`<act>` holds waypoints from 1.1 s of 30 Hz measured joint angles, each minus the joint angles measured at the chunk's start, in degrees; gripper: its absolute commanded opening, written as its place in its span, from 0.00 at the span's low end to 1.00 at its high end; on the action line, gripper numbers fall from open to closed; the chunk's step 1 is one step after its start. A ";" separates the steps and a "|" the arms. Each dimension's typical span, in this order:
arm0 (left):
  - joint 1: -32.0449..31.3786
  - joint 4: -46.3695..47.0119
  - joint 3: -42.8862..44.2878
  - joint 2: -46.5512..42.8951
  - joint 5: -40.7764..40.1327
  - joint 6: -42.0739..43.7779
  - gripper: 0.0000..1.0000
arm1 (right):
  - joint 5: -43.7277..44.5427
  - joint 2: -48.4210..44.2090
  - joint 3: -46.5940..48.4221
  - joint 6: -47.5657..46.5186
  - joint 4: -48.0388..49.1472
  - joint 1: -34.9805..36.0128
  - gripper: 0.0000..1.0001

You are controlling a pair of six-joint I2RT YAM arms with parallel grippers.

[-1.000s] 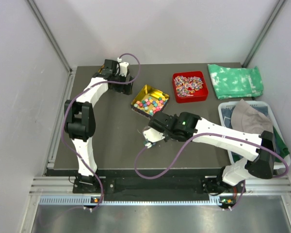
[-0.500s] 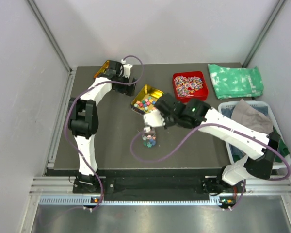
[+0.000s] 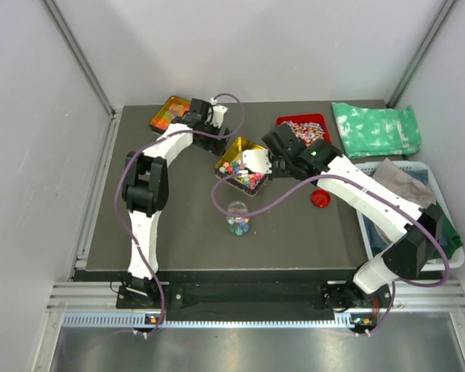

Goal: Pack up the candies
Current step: Scoop the fake candies from the storage box.

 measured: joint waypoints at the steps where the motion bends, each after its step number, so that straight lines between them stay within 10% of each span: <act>1: 0.00 0.02 0.00 0.00 0.09 -0.02 0.99 | -0.09 0.31 -0.13 0.00 0.39 -0.04 0.00; 16: 0.22 6.69 -1.99 -5.62 0.52 -5.79 0.96 | 1.14 0.85 -5.16 1.29 5.33 -0.33 0.00; 33: -4.11 4.55 1.07 1.31 2.21 -2.23 0.69 | 1.40 -0.57 -5.16 2.49 6.12 -1.05 0.00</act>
